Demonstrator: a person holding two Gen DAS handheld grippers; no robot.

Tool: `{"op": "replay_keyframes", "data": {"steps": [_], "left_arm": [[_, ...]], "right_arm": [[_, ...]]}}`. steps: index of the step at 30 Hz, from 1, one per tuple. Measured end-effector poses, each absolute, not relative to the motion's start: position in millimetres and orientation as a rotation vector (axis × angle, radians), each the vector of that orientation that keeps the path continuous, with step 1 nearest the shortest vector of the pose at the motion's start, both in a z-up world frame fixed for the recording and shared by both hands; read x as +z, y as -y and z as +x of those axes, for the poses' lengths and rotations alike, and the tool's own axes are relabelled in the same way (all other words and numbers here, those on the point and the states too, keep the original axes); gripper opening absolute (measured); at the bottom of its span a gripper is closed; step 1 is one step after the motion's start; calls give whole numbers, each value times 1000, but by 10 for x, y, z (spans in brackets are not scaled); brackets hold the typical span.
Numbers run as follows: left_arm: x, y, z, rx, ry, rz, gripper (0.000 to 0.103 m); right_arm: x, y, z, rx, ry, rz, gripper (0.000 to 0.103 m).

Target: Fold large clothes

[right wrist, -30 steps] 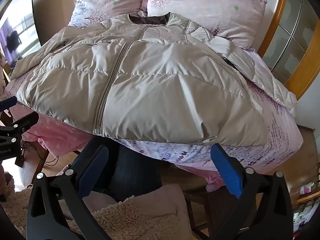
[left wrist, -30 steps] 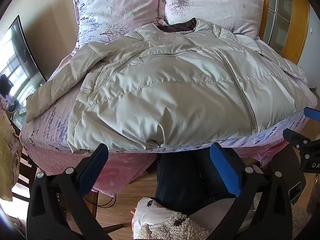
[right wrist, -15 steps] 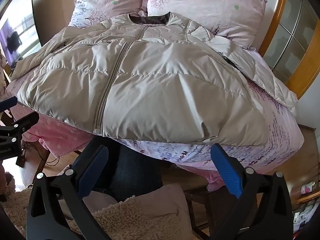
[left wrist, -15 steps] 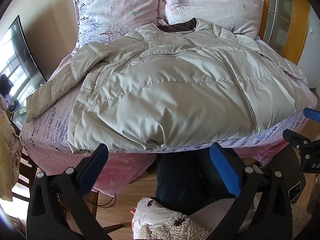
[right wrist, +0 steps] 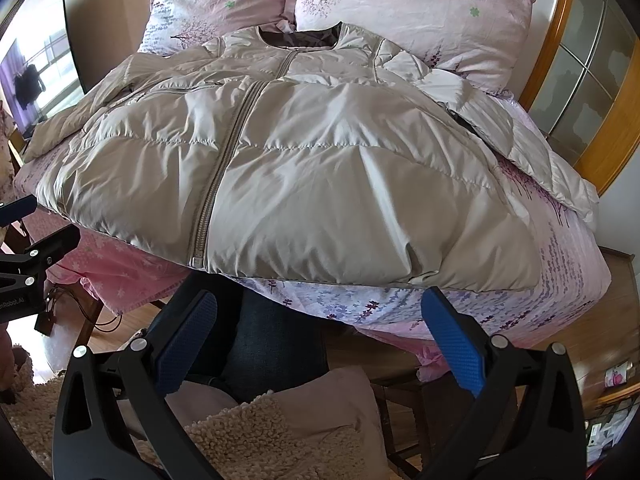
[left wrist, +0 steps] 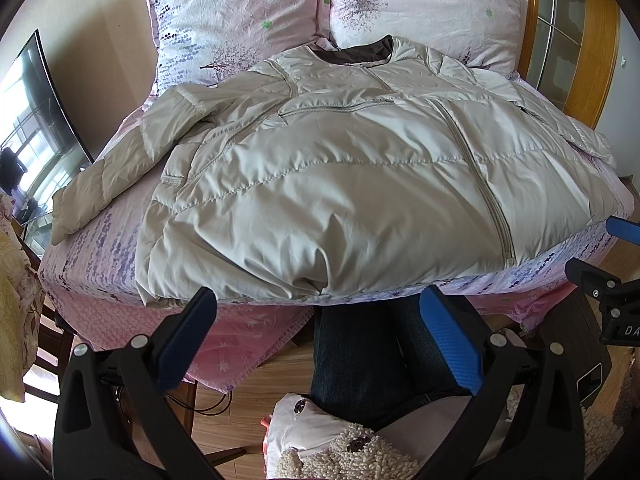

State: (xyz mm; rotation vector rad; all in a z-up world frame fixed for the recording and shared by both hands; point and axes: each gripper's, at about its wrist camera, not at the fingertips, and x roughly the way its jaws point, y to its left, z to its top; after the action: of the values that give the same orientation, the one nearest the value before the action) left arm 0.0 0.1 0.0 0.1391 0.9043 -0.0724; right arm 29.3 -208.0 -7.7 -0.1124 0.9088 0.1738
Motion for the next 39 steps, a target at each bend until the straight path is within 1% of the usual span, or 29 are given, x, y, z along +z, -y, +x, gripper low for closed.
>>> {"op": "replay_keyframes", "data": {"steps": [39], "left_arm": [[0, -2, 1, -73, -907, 139, 101]], "right_arm": [[-97, 2071, 292, 180, -915, -99, 102]]}}
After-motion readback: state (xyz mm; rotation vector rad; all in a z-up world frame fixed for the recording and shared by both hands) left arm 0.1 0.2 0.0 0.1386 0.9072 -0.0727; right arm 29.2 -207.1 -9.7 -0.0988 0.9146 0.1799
